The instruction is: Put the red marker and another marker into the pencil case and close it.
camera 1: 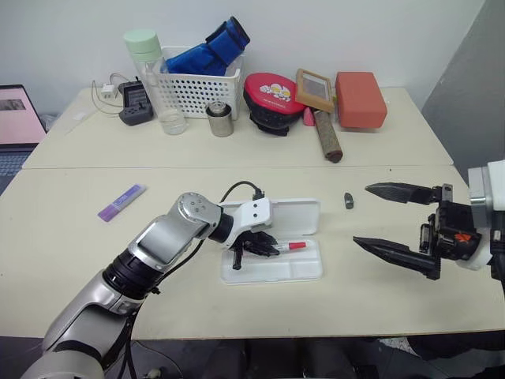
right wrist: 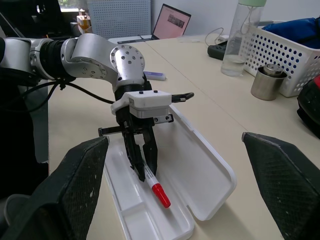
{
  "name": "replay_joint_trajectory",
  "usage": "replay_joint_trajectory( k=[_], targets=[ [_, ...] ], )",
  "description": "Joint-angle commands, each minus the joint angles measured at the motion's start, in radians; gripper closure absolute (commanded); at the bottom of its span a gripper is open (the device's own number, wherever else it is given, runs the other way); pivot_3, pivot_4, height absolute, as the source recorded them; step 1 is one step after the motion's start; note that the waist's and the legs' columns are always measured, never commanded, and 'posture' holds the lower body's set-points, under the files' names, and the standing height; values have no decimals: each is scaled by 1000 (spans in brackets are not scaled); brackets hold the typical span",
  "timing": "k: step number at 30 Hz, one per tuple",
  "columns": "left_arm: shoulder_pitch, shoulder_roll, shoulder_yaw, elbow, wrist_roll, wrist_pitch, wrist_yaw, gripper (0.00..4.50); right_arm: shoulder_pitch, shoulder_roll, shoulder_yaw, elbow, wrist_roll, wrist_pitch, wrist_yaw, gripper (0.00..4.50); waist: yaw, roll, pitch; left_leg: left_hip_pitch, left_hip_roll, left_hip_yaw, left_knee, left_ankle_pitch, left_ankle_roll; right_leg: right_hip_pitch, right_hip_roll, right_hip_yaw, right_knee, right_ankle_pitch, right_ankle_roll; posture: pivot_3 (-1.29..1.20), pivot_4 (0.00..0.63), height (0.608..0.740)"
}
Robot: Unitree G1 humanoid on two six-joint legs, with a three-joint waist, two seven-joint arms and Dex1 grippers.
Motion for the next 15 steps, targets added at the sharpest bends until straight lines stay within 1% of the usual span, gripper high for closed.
replay_joint_trajectory(
  k=[1,6,10,12,13,15],
  targets=[
    [-24,-20,8,-32,-5,0,-27,4120,5,1,-21,-24,12,-20,-8,0,0,0,0,0,0,0,0,0,0,0,0,0,0,0,0,0,150,740],
    [-27,-20,1,-32,32,-2,-22,4120,11,2,-21,-26,14,-24,-12,0,0,0,0,0,0,0,0,0,0,0,0,0,0,0,0,0,150,740],
    [-20,-25,20,-61,10,33,-30,4120,15,1,-24,-27,18,-23,-15,0,0,0,0,0,0,0,0,0,0,0,0,0,0,0,0,0,150,740],
    [-20,-24,18,-56,21,32,-25,3418,17,0,-26,-26,20,-23,-14,0,0,0,0,0,0,0,0,0,0,0,0,0,0,0,0,0,150,740],
    [-19,-25,19,-55,23,32,-22,3276,18,-1,-27,-25,20,-23,-14,0,0,0,0,0,0,0,0,0,0,0,0,0,0,0,0,0,150,740],
    [-19,-27,20,-58,23,34,-21,2798,16,-3,-25,-23,22,-22,-16,0,0,0,0,0,0,0,0,0,0,0,0,0,0,0,0,0,150,740]
  ],
)
